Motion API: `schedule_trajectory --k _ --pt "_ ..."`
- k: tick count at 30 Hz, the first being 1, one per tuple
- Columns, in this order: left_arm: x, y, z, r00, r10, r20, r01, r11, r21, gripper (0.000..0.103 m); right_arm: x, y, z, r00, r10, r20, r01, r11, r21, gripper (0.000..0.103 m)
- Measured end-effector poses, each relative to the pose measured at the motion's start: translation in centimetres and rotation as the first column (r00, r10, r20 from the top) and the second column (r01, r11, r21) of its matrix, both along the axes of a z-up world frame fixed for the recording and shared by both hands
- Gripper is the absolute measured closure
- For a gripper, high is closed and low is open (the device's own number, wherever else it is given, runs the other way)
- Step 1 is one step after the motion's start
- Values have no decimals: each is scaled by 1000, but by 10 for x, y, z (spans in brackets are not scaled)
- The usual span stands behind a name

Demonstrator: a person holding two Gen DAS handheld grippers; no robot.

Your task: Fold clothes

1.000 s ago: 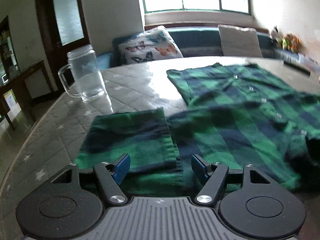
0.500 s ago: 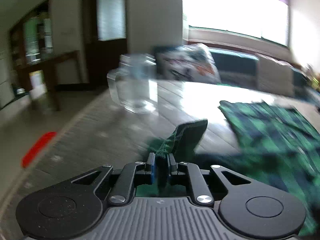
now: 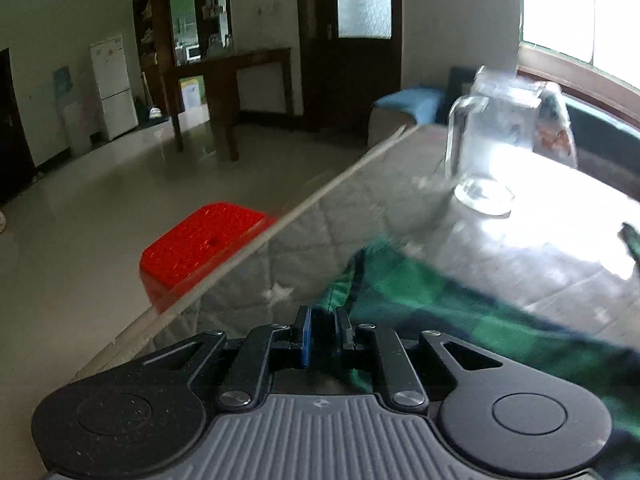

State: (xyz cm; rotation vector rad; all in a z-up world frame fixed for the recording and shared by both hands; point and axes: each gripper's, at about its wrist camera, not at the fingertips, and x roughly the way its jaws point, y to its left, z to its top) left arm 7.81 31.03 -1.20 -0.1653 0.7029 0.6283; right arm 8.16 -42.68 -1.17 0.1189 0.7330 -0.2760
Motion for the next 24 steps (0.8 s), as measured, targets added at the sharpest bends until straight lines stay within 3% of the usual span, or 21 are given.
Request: schedule_trajectory --k 4,7,11,16,22,24 --pt "2 2 0 999 40 -10 -40 999 17 75 4 -1 0 1000 -2 -4 2 1000 0 0" --pt "-1 -9 6 1000 27 1 -27 999 28 73 5 0 0 1000 -6 -4 6 1000 -2 0" --pt "-7 -44 18 993 -110 46 111 994 -4 73 4 0 -1 1000 -7 2 7 1000 -4 0" --pt "7 -86 14 963 -267 45 269 961 -57 73 2 1 -2 1000 -11 15 11 1000 -8 0" --pt "30 -102 -5 956 -293 -7 292 955 -55 70 1 1 -2 1000 -10 22 10 1000 -9 0" --pt "30 -103 -8 960 -279 -13 278 960 -20 59 1 1 -2 1000 -10 22 10 1000 -9 0"
